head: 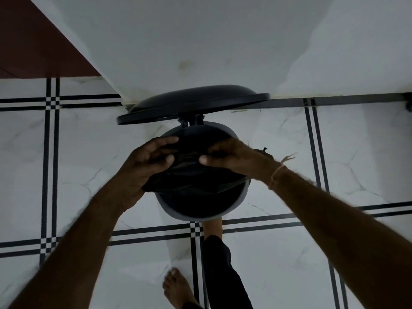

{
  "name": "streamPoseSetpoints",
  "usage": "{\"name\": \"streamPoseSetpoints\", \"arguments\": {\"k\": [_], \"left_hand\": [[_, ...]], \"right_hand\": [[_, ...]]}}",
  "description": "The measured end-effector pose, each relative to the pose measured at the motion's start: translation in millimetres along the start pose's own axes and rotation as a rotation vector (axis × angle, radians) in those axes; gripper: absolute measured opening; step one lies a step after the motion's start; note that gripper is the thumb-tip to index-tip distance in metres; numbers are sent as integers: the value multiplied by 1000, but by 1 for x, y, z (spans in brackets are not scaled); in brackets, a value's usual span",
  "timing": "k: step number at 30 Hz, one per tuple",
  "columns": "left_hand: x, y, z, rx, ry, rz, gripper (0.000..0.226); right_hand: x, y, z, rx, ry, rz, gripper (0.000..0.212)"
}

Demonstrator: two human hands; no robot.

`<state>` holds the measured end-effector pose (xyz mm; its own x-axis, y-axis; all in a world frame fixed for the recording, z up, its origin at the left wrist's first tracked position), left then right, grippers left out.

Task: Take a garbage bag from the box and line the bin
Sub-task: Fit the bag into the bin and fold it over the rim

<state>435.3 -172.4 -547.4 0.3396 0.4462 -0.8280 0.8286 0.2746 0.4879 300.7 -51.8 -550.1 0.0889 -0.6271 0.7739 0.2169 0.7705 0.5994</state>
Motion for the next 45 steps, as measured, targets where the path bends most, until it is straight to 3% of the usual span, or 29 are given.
{"name": "streamPoseSetpoints", "arguments": {"k": [3,6,9,11,14,18,21,24,25,27,28,31,34,35,37,38,39,41,45], "left_hand": [[10,6,15,-49,-254,43,42],[20,6,35,-222,-416,43,18],[29,10,59,-370,-201,27,23],[37,8,66,-359,-24,19,32],[46,5,64,-309,121,21,31],[54,7,75,-388,221,18,15],[56,16,97,-528,103,4,10],[53,19,120,-584,227,-18,10],[54,20,126,-591,316,-21,11],[53,17,131,-543,436,-43,34],[50,15,127,-504,465,-57,46],[57,12,100,-407,428,-14,68],[61,11,74,-405,419,-14,43],[61,11,75,-427,444,-16,42],[66,15,89,-508,512,-19,63],[70,20,97,-561,507,-8,68],[76,23,103,-616,492,18,55],[84,31,109,-692,408,90,14],[75,26,96,-564,128,81,14]], "right_hand": [[-8,2,37,-195,134,-5,32],[-12,4,53,-285,94,32,42],[-24,0,44,-226,26,4,32],[-39,-2,36,-194,-10,-68,22],[-43,-3,49,-296,-158,-51,17],[-48,-3,58,-395,-248,-71,26],[-45,-1,52,-360,17,-88,36],[-34,3,38,-180,-159,0,31],[-36,4,29,-93,-37,-20,34],[-48,4,20,-48,353,-82,32],[-52,3,27,-137,384,-99,26],[-46,5,53,-472,49,-24,16],[-57,1,30,-353,276,-77,22],[-60,8,35,-423,275,-74,17],[-68,28,56,-635,106,-65,6],[-79,40,66,-702,-29,-108,12],[-89,50,71,-731,-179,-158,21],[-90,59,71,-683,-425,-151,32],[-87,47,62,-505,-807,-160,38]]}}
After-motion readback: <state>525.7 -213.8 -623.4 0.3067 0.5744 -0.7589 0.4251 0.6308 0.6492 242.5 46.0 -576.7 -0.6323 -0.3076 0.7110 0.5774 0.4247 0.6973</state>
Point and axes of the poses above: each hand's wrist, its own y-axis away from the middle knuckle, its own z-axis out of the back of the hand, x = y × z, the point moved 10 cm from there along -y, towards the middle knuckle, and after that the axes turned 2 degrees about -z, right-handed, at the moved point
